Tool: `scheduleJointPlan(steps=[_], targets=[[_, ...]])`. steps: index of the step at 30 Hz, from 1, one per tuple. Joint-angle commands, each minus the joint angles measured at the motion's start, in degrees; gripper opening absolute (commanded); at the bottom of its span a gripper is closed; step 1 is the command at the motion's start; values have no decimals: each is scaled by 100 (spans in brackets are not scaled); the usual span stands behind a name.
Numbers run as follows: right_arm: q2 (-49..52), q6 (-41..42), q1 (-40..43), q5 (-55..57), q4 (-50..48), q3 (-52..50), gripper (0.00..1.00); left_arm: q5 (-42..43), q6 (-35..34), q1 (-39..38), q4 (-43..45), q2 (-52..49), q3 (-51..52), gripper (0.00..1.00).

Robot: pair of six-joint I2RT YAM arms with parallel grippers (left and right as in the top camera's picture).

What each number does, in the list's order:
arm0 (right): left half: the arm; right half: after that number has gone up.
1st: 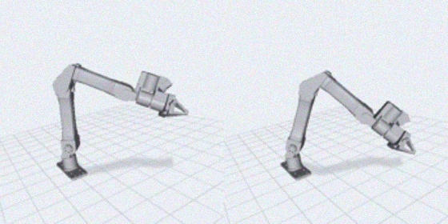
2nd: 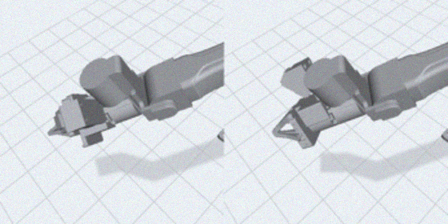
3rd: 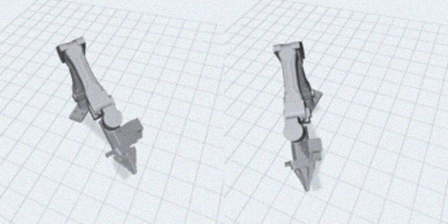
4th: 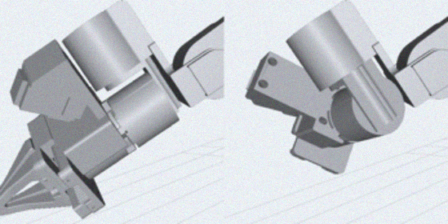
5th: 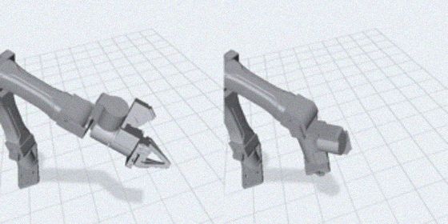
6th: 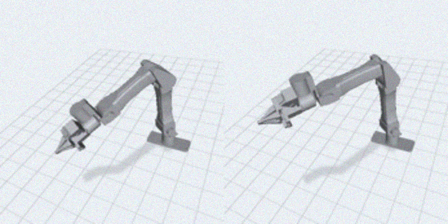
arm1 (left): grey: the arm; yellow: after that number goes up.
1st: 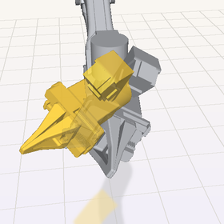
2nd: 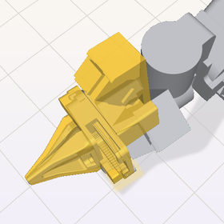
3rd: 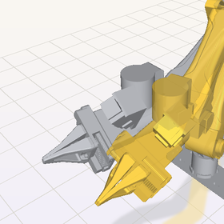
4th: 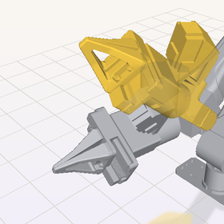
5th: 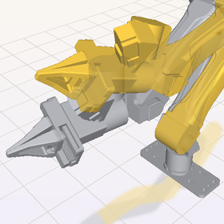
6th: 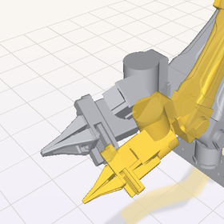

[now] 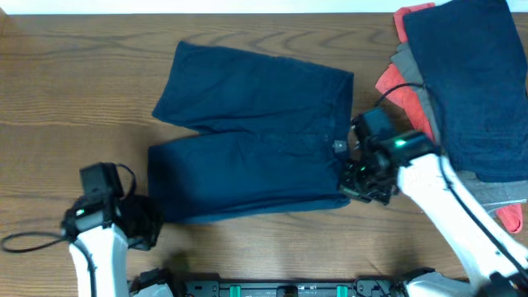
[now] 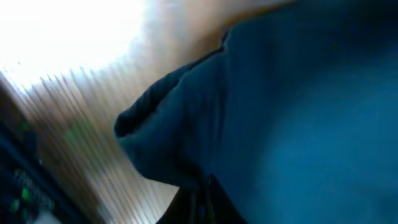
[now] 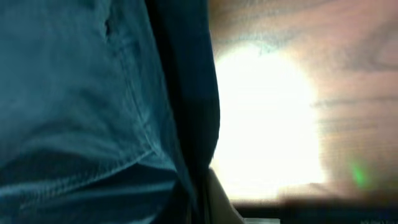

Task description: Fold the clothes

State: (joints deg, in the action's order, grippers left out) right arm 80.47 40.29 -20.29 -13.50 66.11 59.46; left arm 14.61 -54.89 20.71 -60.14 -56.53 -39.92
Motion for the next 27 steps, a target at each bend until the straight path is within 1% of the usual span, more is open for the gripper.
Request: scheduleJointPlan(steps=[1,3,7,9,11,14,18,21,27], targets=[[-284,-184,227,673,422,341,1,-516,461,44,-293,468,-686,6],[-435,-181,197,713,658,474,1,-514,671,44,-533,752,-1034,5],[-769,-127,114,732,896,632,1,-503,855,44,-1021,1172,-1596,6],[-951,-85,116,756,909,667,1,-487,973,42,-1134,1292,-1816,6],[-1043,42,125,1025,892,667,1,-487,992,44,-1106,1318,-1956,6],[-988,81,238,1368,785,664,1,-485,1012,42,-645,1231,-1985,6],[-743,33,555,1412,413,664,1,-472,1012,-90,227,667,-1985,6],[-516,31,785,1443,63,664,1,-474,1012,-367,890,42,-1985,6],[-81,-129,1193,1519,-734,664,1,-476,1027,-1088,2782,-1469,-1985,6]])
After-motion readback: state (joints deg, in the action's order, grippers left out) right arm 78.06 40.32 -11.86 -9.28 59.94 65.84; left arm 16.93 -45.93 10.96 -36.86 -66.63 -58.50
